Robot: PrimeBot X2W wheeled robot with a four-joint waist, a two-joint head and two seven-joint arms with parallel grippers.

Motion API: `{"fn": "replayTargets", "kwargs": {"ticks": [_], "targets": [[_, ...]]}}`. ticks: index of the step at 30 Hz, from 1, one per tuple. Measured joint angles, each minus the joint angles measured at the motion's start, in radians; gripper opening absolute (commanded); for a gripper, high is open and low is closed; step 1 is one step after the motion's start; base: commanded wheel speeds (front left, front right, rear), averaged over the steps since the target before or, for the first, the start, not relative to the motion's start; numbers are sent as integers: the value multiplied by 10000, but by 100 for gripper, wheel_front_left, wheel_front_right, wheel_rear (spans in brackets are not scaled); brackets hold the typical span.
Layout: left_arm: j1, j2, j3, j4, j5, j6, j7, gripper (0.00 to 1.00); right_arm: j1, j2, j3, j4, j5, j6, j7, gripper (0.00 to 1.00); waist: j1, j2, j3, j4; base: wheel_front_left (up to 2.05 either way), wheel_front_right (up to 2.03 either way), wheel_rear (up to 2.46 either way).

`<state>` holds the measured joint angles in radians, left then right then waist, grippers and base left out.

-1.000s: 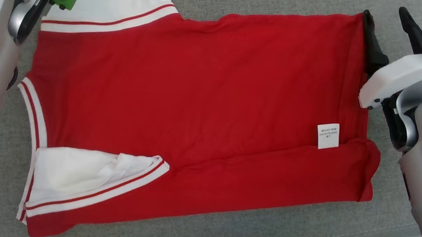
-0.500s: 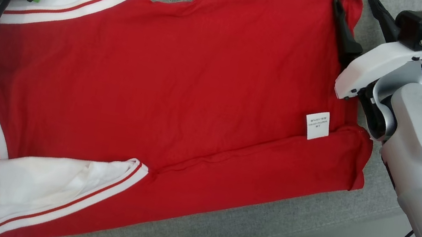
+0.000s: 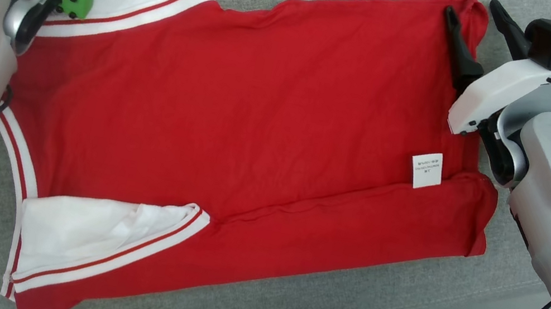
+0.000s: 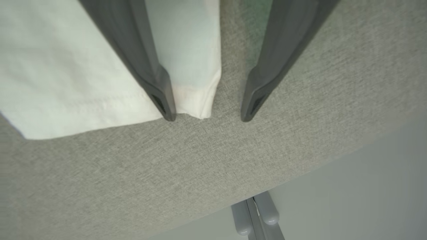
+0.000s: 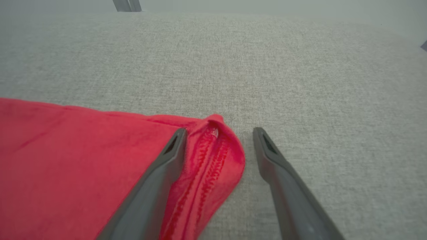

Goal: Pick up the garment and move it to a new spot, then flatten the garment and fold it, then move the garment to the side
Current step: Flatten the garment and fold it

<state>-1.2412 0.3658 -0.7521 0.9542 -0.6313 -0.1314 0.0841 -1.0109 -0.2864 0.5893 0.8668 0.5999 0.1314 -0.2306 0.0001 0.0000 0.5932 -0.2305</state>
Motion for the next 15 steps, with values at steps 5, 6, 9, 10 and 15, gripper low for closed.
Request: {"fn": "replayTargets", "kwargs": {"ticks": [5, 6, 9, 10, 15], "targets": [[85, -36, -337, -247, -533, 0, 265, 39, -123, -44, 309, 184, 265, 2, 272, 51, 0, 0, -38, 63, 0, 0, 0], [84, -35, -380, -244, -564, 0, 265, 0, -159, -44, 368, 192, 328, 2, 328, 38, 0, 0, -33, 59, 0, 0, 0], [71, -33, -449, -165, -679, -4, 125, 0, -238, -46, 518, 236, 500, 4, 385, 0, 0, 0, -25, 49, 0, 0, 0], [71, -36, -453, -146, -688, -4, 25, 0, -256, -61, 533, 244, 520, 4, 372, 0, 0, 0, -29, 53, 0, 0, 0], [40, -46, -226, 15, -995, -4, -844, 0, -345, -230, 518, 311, 583, 4, -6, 0, 0, 0, -173, 190, 0, 0, 0]]}}
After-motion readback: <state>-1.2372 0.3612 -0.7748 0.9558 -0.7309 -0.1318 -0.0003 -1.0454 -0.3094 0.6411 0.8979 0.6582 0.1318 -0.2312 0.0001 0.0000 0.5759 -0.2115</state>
